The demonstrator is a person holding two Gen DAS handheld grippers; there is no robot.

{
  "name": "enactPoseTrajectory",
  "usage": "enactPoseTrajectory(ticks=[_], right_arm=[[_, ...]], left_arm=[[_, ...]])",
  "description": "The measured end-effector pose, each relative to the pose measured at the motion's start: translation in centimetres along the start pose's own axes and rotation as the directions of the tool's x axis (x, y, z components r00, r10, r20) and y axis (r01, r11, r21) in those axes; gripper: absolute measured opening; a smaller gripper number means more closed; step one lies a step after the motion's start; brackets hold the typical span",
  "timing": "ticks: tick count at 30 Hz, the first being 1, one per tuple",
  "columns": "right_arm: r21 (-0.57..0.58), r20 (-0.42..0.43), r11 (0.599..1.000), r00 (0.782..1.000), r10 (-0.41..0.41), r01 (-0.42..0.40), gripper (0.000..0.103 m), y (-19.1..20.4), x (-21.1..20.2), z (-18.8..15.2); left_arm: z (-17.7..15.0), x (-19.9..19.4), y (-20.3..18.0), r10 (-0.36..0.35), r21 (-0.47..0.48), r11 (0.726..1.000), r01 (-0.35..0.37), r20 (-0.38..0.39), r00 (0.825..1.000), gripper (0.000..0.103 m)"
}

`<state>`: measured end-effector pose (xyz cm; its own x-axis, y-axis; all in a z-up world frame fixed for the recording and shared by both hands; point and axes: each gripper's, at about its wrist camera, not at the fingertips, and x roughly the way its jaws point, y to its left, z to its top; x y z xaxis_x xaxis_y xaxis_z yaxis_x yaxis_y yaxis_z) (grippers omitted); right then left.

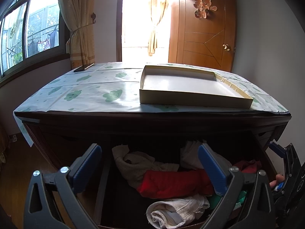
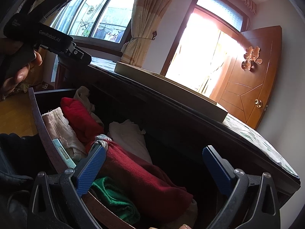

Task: Take underwear out of drawer
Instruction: 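Lower both tools into the open drawer toward the clothes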

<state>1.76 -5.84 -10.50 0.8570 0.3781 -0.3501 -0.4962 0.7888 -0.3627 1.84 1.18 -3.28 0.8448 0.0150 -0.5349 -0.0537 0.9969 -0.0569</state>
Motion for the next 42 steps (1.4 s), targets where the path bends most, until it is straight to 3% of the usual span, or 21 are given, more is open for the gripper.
enactPoseTrajectory(ticks=[19,29,34,40,42], right_arm=[[0.036,-0.105,0.997,0.992,0.075,-0.072,0.102,-1.0,1.2,0.6],[-0.003,-0.223,0.98,0.956,0.193,-0.199,0.102,-0.7,2.4,1.0],[0.004,-0.273,0.975,0.938,0.216,-0.223,0.102,-1.0,3.1,1.5],[0.001,-0.303,0.983,0.936,0.177,-0.186,0.102,-2.1,3.6,1.6],[0.033,-0.316,0.973,0.921,0.227,-0.229,0.102,-2.6,3.8,1.4]], left_arm=[[-0.3,0.3,-0.3,-0.011,0.017,1.0,0.011,-0.028,1.0,0.103],[-0.8,1.4,-1.3,-0.017,0.059,0.998,0.021,-0.074,0.997,0.103],[-1.0,1.7,-1.3,-0.019,0.068,0.997,0.025,-0.087,0.996,0.103],[-1.2,1.8,-1.5,-0.026,0.076,0.997,0.033,-0.098,0.995,0.103],[-1.3,1.9,-1.7,-0.029,0.082,0.996,0.037,-0.103,0.994,0.103]])
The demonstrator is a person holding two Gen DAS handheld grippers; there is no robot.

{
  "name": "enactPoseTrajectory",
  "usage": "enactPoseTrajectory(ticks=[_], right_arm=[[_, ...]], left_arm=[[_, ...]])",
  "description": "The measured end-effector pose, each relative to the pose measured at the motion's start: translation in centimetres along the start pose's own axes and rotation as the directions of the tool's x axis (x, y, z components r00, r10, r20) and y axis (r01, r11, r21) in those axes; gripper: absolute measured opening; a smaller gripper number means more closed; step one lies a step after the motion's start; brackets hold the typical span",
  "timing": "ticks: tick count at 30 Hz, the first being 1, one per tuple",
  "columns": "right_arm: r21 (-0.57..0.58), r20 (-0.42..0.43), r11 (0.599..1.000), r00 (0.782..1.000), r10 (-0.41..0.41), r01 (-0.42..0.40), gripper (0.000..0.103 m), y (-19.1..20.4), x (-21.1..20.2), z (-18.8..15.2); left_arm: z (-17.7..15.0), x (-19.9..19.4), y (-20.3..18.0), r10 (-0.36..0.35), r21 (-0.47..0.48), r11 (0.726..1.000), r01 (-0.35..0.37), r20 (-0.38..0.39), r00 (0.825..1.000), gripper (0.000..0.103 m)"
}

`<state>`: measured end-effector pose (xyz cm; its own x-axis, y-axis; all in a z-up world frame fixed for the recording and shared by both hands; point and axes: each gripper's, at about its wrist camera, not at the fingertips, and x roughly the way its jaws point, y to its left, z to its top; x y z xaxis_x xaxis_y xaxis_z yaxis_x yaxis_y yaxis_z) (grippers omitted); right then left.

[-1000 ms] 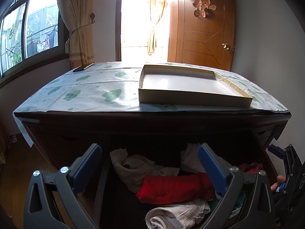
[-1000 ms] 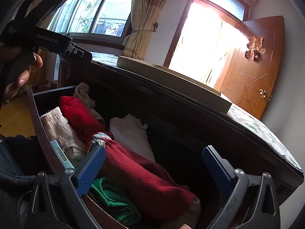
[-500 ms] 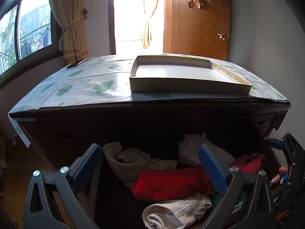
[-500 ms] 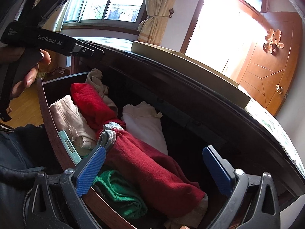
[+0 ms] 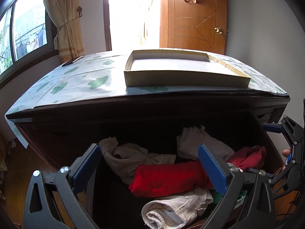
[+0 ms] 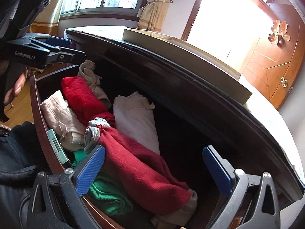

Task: Take underwear out of drawer
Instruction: 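Lower both tools into the open drawer toward the clothes, then grasp the red garment with the left tool while the right tool grasps the grey-striped sock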

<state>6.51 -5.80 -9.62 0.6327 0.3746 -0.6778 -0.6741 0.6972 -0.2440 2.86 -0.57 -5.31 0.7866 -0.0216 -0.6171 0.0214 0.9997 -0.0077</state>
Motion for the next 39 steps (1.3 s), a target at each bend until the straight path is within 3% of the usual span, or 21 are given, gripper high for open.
enactPoseTrajectory(ticks=[5,11,16,20,22,27,30,32,35,39], right_arm=[[-0.042,-0.091,0.995,0.992,0.083,-0.087,0.102,-0.2,0.9,0.0],[0.083,-0.203,0.973,0.953,0.226,-0.214,0.1,-2.5,2.8,0.2],[0.144,-0.258,0.93,0.895,0.364,-0.337,0.08,-3.1,4.1,-0.5],[0.18,-0.27,0.896,0.856,0.441,-0.405,0.068,-3.3,4.5,-0.9],[0.196,-0.261,0.88,0.843,0.471,-0.432,0.057,-3.4,4.5,-1.0],[0.211,-0.231,0.867,0.838,0.494,-0.452,0.045,-3.7,4.1,-1.3],[0.217,-0.228,0.864,0.837,0.497,-0.454,0.045,-3.6,4.0,-1.3],[0.224,-0.231,0.861,0.834,0.501,-0.456,0.045,-3.8,4.0,-1.3],[0.231,-0.237,0.858,0.829,0.506,-0.458,0.045,-3.8,4.0,-1.2],[0.251,-0.25,0.844,0.811,0.529,-0.474,0.047,-4.0,4.5,-1.1]], left_arm=[[-0.1,0.2,-0.3,-0.009,0.016,1.0,0.009,-0.015,1.0,0.103],[-0.3,0.4,-0.5,-0.032,0.029,0.999,0.033,-0.026,0.999,0.103],[-0.1,0.6,-0.4,-0.066,0.047,0.997,0.068,-0.042,0.997,0.103],[0.2,1.3,0.4,-0.098,0.032,0.994,0.101,-0.069,0.993,0.102],[0.3,1.7,0.6,-0.113,0.038,0.992,0.117,-0.088,0.99,0.101],[0.1,2.7,-0.5,-0.175,0.125,0.972,0.198,-0.175,0.969,0.084],[-0.2,3.5,-2.0,-0.168,0.21,0.954,0.215,-0.218,0.961,0.077],[-0.4,4.3,-2.9,-0.173,0.249,0.938,0.24,-0.261,0.95,0.066],[-1.1,5.5,-4.5,-0.17,0.326,0.901,0.285,-0.338,0.926,0.065],[-1.4,6.4,-5.4,-0.154,0.36,0.885,0.294,-0.37,0.916,0.064]])
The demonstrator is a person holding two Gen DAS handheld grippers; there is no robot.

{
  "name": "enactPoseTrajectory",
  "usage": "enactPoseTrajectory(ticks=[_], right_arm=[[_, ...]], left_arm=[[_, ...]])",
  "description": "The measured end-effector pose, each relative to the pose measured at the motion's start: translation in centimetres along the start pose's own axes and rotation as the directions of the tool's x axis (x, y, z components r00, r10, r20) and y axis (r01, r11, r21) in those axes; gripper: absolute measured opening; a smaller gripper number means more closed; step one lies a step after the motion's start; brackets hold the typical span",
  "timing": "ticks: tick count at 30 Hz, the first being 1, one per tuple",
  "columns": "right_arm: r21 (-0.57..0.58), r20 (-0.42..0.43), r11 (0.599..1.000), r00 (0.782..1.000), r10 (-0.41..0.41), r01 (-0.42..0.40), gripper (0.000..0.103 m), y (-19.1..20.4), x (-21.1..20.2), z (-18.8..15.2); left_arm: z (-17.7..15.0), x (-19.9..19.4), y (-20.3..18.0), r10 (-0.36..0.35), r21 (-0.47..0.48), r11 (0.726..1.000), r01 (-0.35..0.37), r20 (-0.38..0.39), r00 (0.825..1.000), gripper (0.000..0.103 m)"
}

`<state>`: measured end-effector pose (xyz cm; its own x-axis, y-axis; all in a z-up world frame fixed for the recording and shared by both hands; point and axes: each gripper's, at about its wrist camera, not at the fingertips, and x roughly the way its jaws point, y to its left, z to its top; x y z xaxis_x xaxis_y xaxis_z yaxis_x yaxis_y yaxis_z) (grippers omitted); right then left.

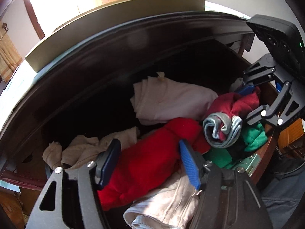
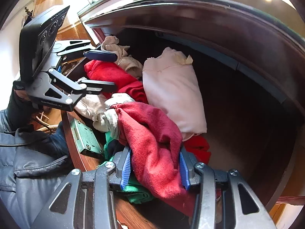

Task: Take underwear out of drawer
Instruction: 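Grasp the red garment with the left tool while the right tool grasps the grey-striped sock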

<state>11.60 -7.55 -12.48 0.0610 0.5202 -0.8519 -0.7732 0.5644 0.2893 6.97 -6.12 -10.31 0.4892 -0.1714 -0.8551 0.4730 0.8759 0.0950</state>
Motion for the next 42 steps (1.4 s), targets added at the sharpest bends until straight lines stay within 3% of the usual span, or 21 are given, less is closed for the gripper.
enactPoseTrajectory(ticks=[11,14,21,35,42], right_arm=[[0.031,-0.022,0.999,0.999,0.042,-0.042,0.049,-0.6,0.5,0.3],[0.034,-0.022,0.999,0.999,0.042,-0.042,0.049,-0.9,0.3,0.2],[0.029,-0.023,0.999,1.0,0.017,-0.016,0.051,-0.8,0.6,0.3],[-0.03,0.061,0.998,0.996,-0.058,0.06,0.038,0.1,-0.6,-0.4],[-0.071,0.125,0.992,0.987,-0.097,0.106,0.034,0.8,-1.5,-0.9]], left_arm=[[0.0,0.1,-0.3,-0.065,0.104,0.992,0.071,-0.056,0.996,0.063],[0.0,1.0,-1.3,-0.044,0.176,0.983,0.06,-0.097,0.994,0.071],[0.6,2.0,-1.3,-0.041,0.157,0.986,0.058,-0.105,0.994,0.073],[-2.4,-1.1,-0.8,-0.019,0.12,0.993,0.017,0.013,1.0,0.042],[-4.0,-2.8,0.2,-0.013,0.032,0.999,0.011,0.085,0.996,0.038]])
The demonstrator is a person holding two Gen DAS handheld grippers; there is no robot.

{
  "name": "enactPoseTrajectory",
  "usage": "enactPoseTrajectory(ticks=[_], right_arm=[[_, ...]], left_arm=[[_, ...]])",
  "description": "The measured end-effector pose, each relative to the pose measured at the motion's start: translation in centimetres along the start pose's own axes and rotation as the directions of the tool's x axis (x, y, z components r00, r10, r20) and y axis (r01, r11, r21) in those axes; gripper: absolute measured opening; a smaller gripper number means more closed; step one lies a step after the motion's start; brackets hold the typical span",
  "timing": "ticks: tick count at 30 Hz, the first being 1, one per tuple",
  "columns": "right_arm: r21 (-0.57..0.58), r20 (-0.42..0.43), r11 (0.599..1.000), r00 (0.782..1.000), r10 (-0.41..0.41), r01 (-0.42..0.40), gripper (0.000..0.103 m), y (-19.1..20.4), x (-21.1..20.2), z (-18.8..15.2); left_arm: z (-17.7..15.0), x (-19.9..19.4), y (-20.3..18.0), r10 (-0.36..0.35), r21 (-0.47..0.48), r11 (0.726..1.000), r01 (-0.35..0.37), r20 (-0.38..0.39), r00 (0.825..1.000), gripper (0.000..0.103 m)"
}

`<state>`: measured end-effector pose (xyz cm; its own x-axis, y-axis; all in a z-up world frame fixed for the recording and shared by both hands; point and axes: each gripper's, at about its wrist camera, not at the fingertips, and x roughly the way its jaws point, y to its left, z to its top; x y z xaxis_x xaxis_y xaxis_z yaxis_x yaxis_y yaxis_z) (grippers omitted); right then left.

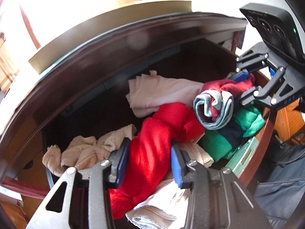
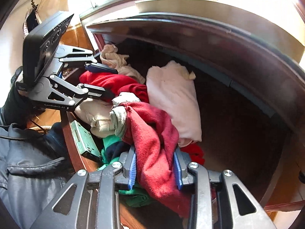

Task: Take underwear out of drawer
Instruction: 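Grasp the red garment with the left tool while the right tool grasps the grey-striped sock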

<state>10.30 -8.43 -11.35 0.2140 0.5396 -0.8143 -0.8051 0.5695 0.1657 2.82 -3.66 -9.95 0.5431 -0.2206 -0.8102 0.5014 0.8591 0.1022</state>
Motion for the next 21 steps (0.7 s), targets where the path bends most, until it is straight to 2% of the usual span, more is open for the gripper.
enactPoseTrajectory(ticks=[5,21], right_arm=[[-0.009,0.035,1.0,0.999,-0.017,0.017,0.033,0.1,-0.8,-0.3],[0.0,0.147,1.0,0.989,-0.002,0.002,0.033,0.2,-2.3,-0.4]], left_arm=[[-1.4,-1.5,1.9,-0.005,-0.068,0.998,0.008,0.038,0.999,0.038],[-3.2,-5.5,4.5,-0.011,-0.132,0.991,0.026,0.115,0.993,0.037]])
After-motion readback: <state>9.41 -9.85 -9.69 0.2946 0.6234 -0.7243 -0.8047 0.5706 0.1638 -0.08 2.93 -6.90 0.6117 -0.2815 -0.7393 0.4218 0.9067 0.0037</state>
